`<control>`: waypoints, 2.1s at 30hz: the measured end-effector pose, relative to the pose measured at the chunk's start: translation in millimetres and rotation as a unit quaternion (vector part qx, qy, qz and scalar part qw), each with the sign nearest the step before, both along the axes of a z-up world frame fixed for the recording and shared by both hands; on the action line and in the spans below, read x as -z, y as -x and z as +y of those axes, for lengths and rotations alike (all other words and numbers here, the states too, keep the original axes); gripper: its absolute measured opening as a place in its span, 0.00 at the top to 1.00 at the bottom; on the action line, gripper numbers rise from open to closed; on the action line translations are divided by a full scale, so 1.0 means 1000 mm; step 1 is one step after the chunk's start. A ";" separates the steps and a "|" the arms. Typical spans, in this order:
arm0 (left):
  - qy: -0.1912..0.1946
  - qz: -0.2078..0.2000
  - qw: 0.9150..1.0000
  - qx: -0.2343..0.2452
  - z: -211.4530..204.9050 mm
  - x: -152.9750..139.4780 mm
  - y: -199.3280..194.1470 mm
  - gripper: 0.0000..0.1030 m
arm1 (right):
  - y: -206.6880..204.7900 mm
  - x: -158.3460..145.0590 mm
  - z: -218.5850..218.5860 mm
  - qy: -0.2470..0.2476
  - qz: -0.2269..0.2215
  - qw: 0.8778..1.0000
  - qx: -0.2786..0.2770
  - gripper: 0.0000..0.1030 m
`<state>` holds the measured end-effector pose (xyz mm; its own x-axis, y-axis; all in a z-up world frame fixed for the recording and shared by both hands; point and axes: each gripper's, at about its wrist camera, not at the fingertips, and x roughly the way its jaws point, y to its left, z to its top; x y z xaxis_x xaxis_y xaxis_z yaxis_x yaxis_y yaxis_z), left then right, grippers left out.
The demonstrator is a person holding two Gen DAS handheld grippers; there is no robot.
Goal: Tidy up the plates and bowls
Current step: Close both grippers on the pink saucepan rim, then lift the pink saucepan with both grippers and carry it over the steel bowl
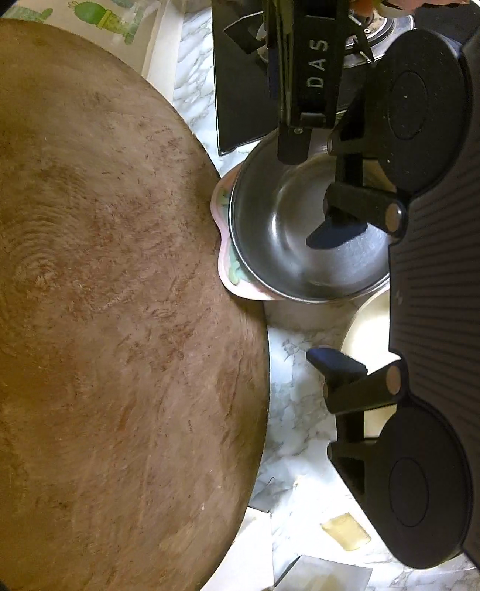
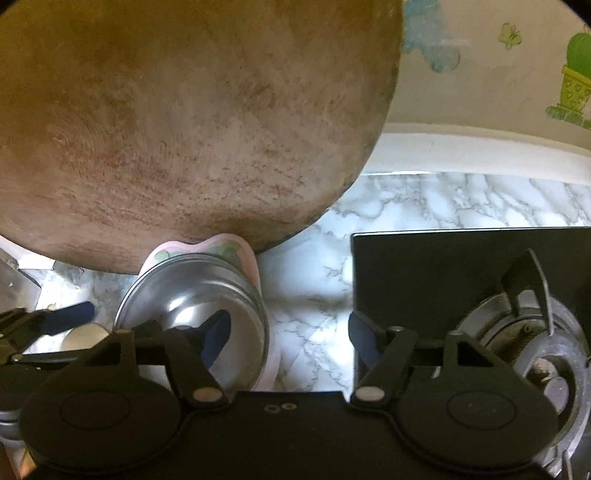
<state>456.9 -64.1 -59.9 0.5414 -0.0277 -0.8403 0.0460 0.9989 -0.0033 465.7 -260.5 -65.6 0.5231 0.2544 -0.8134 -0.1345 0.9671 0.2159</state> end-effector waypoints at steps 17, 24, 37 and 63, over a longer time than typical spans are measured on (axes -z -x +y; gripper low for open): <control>0.002 0.034 0.999 -0.004 0.001 0.011 -0.011 0.93 | 0.012 0.009 0.025 0.041 -0.010 0.998 -0.044 0.84; 0.001 0.030 1.000 0.001 -0.004 0.005 -0.008 0.93 | 0.015 0.004 0.022 0.049 -0.018 0.998 -0.039 0.88; 0.010 0.015 1.000 0.011 -0.015 -0.030 0.015 0.93 | 0.040 -0.025 0.009 0.060 -0.047 0.996 -0.037 0.89; 0.020 -0.030 0.998 -0.052 0.084 -0.121 0.192 0.93 | 0.195 -0.112 0.100 0.078 -0.111 0.984 -0.115 0.89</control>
<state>265.3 20.0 61.4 0.5931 -0.0016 -0.8051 -0.0568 0.9974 -0.0438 270.2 -160.5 46.1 0.6360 0.2678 -0.7237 -0.3813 0.9244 0.0070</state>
